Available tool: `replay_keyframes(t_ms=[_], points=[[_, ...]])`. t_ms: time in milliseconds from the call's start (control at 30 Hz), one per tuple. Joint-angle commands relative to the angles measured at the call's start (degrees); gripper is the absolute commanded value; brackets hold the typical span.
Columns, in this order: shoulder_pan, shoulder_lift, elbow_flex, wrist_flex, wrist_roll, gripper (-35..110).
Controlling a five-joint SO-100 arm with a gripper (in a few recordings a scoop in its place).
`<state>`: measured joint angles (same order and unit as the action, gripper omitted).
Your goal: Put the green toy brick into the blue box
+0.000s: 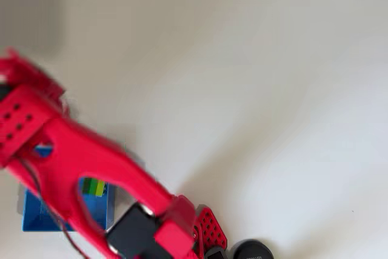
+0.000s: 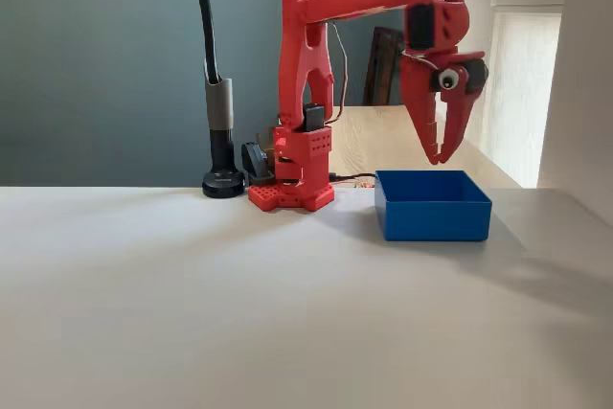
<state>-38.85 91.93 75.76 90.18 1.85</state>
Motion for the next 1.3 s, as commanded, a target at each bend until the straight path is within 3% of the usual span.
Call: replay_keyframes(t_ms=[0, 300, 600, 800, 1267], points=[[6.33, 6.50, 0.26, -1.41, -0.44, 0], [19.25, 16.35, 14.94, -8.61, 1.85, 0], [31.46, 31.99, 44.82, -28.83, -1.76, 0], [33.31, 46.49, 63.54, -37.27, -4.13, 0], [33.49, 79.01, 90.44, -40.17, -5.54, 0]])
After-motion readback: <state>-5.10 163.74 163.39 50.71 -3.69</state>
